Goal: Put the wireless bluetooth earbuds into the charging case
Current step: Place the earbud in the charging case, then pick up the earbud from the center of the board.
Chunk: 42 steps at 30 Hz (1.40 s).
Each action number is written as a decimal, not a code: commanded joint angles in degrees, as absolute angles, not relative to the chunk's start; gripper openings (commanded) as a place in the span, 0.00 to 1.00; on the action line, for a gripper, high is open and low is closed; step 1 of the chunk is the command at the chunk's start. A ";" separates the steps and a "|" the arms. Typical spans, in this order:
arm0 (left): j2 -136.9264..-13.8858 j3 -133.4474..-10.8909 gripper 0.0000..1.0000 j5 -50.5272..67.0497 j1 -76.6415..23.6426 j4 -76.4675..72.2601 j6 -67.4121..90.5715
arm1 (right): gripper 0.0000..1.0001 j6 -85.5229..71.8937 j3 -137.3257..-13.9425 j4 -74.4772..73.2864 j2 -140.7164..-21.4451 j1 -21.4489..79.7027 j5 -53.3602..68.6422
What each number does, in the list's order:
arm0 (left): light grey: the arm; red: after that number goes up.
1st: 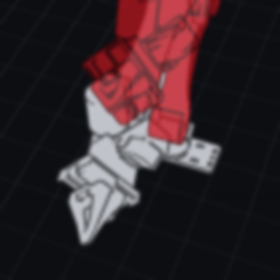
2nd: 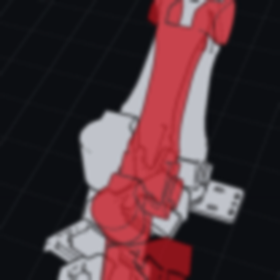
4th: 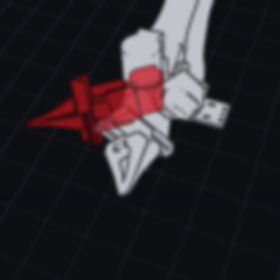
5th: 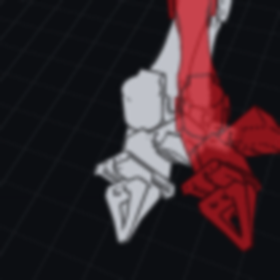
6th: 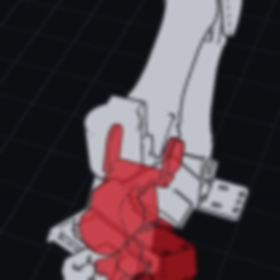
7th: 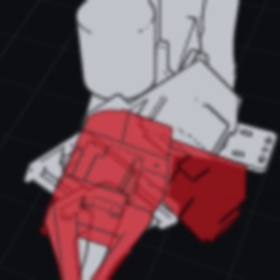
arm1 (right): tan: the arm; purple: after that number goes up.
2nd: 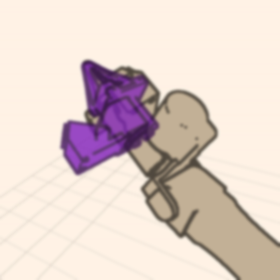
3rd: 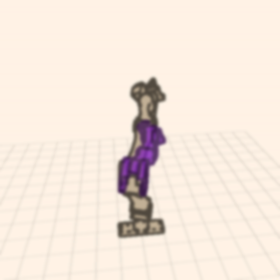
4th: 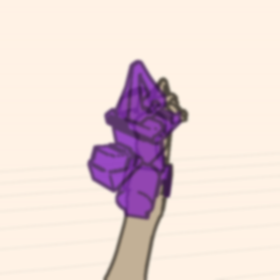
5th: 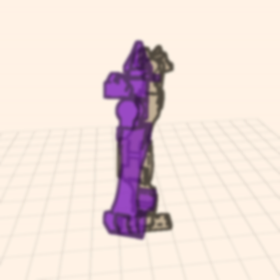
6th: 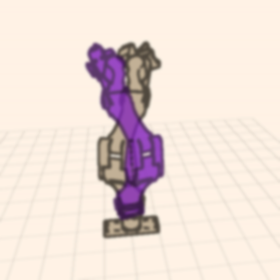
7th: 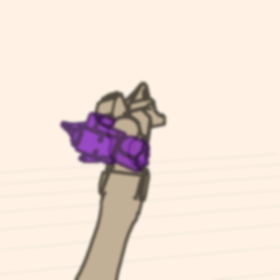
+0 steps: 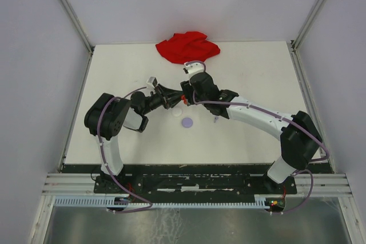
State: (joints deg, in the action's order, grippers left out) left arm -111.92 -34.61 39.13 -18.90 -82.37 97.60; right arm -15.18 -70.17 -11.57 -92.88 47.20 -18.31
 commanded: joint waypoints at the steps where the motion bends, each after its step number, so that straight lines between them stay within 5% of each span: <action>1: -109.23 -35.34 0.03 39.63 -19.23 -84.21 94.64 | 0.64 -15.55 -73.30 -10.38 -93.25 47.46 -20.03; 18: -111.44 -31.30 0.03 34.31 -16.25 -91.90 98.99 | 0.66 -16.69 -70.71 -11.29 -86.16 43.90 -23.96; 32: -108.03 -25.66 0.03 29.92 -13.96 -94.44 100.12 | 0.65 -3.90 -98.03 -29.62 -112.20 35.43 -11.69; 42: -106.99 -24.61 0.03 31.05 -12.57 -95.00 100.40 | 0.66 -6.39 -107.23 -28.39 -123.95 32.35 0.34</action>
